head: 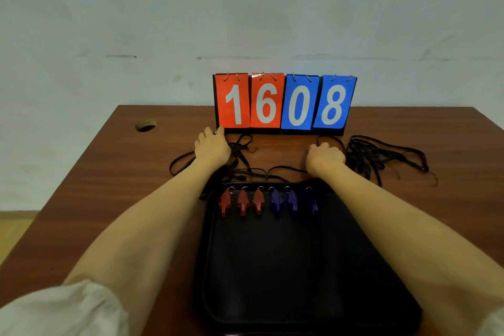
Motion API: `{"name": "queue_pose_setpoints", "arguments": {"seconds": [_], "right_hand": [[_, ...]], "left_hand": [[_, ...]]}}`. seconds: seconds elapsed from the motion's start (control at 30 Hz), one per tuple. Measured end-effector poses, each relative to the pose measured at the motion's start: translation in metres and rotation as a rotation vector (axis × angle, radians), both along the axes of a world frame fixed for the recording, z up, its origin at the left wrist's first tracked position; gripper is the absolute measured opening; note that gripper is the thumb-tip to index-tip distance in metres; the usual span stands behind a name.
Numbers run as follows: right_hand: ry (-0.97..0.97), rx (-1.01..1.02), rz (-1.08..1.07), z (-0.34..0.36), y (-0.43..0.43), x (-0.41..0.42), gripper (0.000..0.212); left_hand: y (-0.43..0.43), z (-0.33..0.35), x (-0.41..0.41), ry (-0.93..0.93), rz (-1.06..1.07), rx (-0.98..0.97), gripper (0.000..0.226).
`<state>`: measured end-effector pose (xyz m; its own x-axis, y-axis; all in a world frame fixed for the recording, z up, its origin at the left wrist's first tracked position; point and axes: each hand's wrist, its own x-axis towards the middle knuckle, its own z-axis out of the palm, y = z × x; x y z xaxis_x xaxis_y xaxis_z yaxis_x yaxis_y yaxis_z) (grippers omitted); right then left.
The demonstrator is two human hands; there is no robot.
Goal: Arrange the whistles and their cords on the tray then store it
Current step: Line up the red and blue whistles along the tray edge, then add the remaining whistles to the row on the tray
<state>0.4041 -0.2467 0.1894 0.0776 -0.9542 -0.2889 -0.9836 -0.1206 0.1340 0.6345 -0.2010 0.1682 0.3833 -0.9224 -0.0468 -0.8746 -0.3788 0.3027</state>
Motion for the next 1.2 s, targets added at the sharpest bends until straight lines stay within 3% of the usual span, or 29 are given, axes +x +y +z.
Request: {"name": "queue_pose_setpoints", "arguments": {"seconds": [0.13,0.33,0.53,0.67,0.8,1.03,1.2], "right_hand": [[-0.095,-0.034,-0.011,-0.015,-0.002,-0.002,0.054],[-0.346,-0.182,0.093,-0.023,-0.004,0.002,0.041],[-0.516,-0.132,-0.013,-0.022,-0.002,0.003,0.047],[-0.439,-0.109,-0.068,-0.023,0.002,0.000,0.052],[-0.316,-0.167,-0.006,-0.024,0.005,-0.001,0.040],[-0.395,-0.281,0.041,-0.020,0.010,-0.011,0.025],[-0.542,-0.374,0.037,-0.017,0.016,-0.019,0.022]], "left_hand": [[-0.013,-0.016,0.003,0.000,0.014,0.073,0.052],[-0.020,-0.026,0.002,-0.066,0.039,-0.160,0.036],[-0.018,-0.023,0.004,0.050,0.083,-0.139,0.022],[-0.013,-0.014,0.005,0.088,0.107,-0.068,0.038],[-0.004,-0.011,0.010,0.077,0.163,-0.018,0.029],[0.010,-0.004,0.006,0.331,0.242,-0.262,0.015],[0.021,0.002,-0.007,0.316,0.251,-0.513,0.023]]}}
